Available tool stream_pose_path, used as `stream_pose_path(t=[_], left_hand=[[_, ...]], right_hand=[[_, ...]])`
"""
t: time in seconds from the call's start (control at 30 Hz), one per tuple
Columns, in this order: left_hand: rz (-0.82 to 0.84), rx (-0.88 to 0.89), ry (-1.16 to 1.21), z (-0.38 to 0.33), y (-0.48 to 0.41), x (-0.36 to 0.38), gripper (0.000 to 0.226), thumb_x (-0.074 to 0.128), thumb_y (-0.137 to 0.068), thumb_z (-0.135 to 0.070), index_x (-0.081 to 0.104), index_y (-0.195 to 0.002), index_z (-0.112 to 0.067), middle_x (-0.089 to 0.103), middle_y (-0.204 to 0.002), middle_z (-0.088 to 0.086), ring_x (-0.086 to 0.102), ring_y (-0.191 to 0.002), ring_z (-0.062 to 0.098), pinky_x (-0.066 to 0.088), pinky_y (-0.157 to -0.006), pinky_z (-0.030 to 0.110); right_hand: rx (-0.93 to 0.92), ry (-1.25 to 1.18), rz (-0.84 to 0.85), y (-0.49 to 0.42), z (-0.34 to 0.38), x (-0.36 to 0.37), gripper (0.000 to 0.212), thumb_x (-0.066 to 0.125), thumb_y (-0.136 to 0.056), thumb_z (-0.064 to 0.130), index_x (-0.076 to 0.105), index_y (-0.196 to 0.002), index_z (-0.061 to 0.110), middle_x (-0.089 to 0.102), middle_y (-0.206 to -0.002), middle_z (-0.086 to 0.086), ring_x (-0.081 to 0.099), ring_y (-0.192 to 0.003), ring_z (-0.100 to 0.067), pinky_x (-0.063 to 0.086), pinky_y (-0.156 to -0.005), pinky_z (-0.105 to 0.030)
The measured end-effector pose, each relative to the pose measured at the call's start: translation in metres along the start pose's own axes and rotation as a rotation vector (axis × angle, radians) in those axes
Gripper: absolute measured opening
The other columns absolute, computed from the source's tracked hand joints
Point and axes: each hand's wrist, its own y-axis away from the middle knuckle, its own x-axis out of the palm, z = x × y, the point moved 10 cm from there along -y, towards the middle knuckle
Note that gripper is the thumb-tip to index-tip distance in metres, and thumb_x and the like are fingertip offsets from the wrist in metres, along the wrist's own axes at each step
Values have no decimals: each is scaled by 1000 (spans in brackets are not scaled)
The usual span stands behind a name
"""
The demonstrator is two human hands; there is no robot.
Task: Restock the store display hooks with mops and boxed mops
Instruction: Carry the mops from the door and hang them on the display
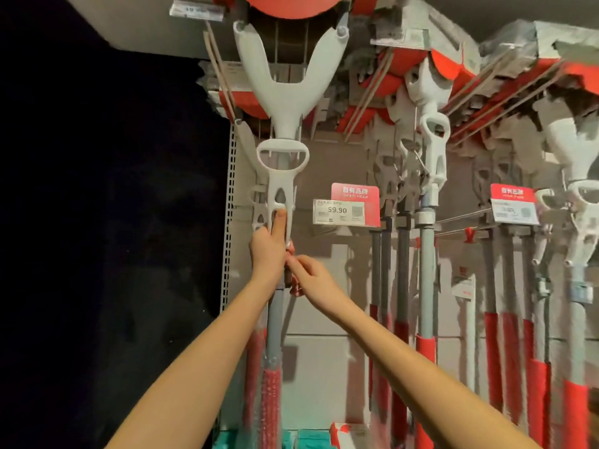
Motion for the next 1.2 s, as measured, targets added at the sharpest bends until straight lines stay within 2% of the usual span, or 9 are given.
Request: stream_pose_path(t=[0.2,0.33,0.47,0.67,0.8,0.9,1.0,1.13,1.2], left_hand=[[-15,40,-4,1,-20,-10,60,43,-91,-58,50,-54,-12,51,-46,1,49,-40,13,42,-43,24],[31,19,47,19,-28,3,60,45,-81,-68,50,-58,-13,49,-47,0,46,-40,13,37,-41,25],[32,24,127,28,-30,10,62,46,-77,-68,51,-70,-7,49,-48,2,43,-36,12,35,-39,23],[41,89,71,11,-37,-5,55,44,-89,-59,50,-63,-11,49,-48,0,45,-39,12,39,-40,23],[41,69,17,5,-43,-9,59,41,-89,-60,50,-58,-11,50,-45,-3,46,-37,10,40,-41,22],[93,-23,79,11,-43,-4,60,40,-91,-58,50,-65,-6,47,-44,-1,40,-32,8,36,-37,20],[145,-71,170,15,-42,3,57,40,-91,-59,51,-73,-5,45,-45,2,35,-32,9,33,-36,20],[186,-98,214,21,-47,12,57,39,-90,-61,50,-78,-6,45,-48,2,33,-34,9,31,-36,21],[193,-136,233,33,-53,14,58,38,-90,-62,50,-79,-6,43,-49,4,33,-34,9,31,-36,20]], right_hand=[[-85,68,33,-24,-7,15,23,47,-98,38,55,-79,26,56,-67,8,52,-57,-4,46,-59,-25],[-92,128,-20,-35,-22,5,23,49,-98,35,53,-77,26,57,-65,-3,53,-56,-10,44,-57,-20],[-135,158,-61,-37,-38,1,19,49,-96,39,56,-84,26,62,-72,-21,56,-57,-12,48,-60,-32],[-183,160,-37,-43,-19,12,17,51,-94,41,52,-82,29,61,-70,-7,54,-60,-11,48,-65,-39],[-182,137,-70,-49,-10,15,15,54,-93,37,52,-81,28,59,-74,4,52,-64,-7,48,-66,-34],[-151,151,-87,-46,-16,15,15,54,-92,42,52,-86,29,62,-83,4,53,-60,-7,48,-61,-30],[-123,148,-77,-42,-21,20,17,53,-93,43,49,-100,27,67,-86,4,53,-49,-5,46,-53,-28],[-116,194,-106,-45,-26,18,18,50,-94,43,45,-103,28,69,-86,0,53,-48,-5,49,-56,-33],[-86,207,-103,-47,-32,16,21,52,-93,44,46,-104,26,69,-89,0,54,-48,-9,49,-54,-31]])
